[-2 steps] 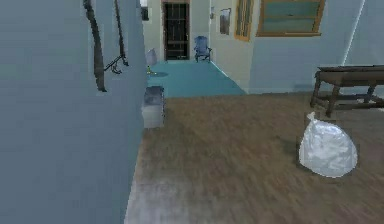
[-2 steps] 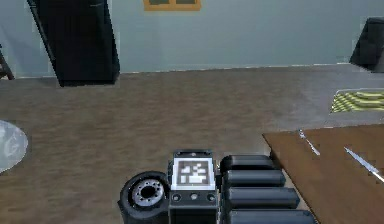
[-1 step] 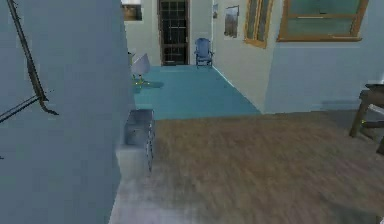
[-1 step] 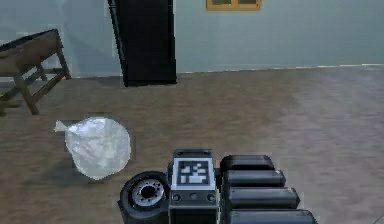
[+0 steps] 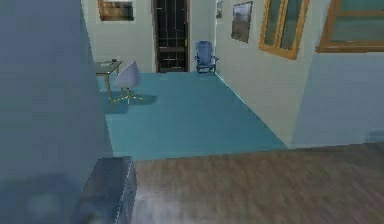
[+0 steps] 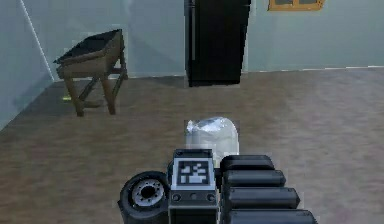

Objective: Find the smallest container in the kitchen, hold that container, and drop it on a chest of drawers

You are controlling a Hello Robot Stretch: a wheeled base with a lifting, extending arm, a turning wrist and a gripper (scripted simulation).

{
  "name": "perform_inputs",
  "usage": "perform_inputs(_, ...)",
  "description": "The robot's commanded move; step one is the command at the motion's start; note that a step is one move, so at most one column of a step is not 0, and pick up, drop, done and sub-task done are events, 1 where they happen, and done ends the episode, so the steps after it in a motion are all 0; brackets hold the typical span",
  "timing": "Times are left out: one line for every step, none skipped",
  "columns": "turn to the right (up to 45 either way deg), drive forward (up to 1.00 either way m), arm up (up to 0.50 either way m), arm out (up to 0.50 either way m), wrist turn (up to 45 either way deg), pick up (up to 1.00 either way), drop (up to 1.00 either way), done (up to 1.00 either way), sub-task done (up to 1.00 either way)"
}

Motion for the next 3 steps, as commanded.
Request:
perform_inputs(0.0, 0.40, 0.00, 0.00, 0.0, 0.00, 0.00, 0.00, 0.00)
perform_inputs(-6.0, 0.00, 0.00, 0.00, 0.0, 0.00, 0.00, 0.00, 0.00)
perform_inputs(0.0, 1.00, 0.00, 0.00, 0.0, 0.00, 0.00, 0.00, 0.00)
